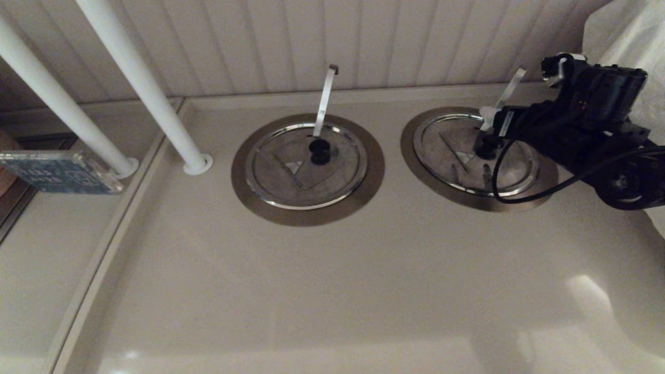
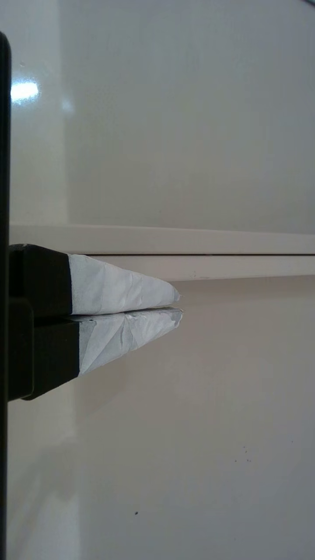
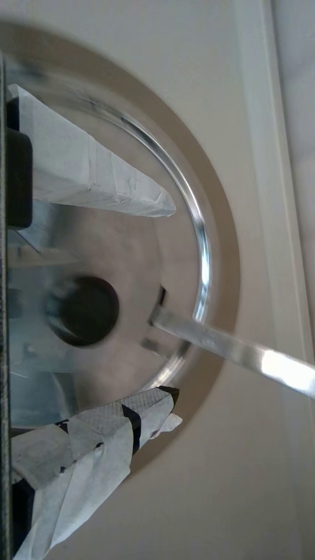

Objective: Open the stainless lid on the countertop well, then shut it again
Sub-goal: Open the lid

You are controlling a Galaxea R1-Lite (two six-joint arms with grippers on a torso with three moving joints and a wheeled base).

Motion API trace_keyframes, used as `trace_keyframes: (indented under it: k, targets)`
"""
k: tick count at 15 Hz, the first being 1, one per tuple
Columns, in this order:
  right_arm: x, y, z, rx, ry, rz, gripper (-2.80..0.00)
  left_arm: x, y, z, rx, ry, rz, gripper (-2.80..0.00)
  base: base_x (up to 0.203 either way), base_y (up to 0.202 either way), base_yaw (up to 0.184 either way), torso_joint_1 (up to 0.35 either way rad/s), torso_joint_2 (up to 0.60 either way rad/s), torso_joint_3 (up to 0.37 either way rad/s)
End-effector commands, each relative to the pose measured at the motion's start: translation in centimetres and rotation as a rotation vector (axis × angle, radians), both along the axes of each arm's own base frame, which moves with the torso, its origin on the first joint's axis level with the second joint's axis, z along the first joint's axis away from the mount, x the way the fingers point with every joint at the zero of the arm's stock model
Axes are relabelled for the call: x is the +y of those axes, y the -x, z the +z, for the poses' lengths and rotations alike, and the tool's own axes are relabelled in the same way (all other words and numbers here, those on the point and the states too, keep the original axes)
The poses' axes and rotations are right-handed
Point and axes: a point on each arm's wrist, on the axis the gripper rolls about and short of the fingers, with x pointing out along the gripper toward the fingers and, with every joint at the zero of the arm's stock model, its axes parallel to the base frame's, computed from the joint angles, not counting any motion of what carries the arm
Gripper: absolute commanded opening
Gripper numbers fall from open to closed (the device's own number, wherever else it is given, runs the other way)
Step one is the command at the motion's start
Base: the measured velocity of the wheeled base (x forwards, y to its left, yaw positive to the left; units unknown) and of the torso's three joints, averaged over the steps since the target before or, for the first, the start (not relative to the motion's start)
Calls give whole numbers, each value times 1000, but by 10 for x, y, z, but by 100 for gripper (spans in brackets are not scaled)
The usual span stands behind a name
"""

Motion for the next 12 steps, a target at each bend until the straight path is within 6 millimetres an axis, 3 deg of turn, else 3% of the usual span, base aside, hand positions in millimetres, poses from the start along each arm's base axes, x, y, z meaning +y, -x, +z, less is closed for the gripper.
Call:
trace_keyframes:
  k: [1, 12]
  targets:
    - [1, -17, -17, 34, 0, -3, 0, 0, 0, 0, 0, -1, 0, -280, 0, 0, 0, 0, 0, 0]
    - [3, -33, -41, 86, 6, -4, 0, 0, 0, 0, -1, 0, 0, -280, 0, 0, 0, 0, 0, 0]
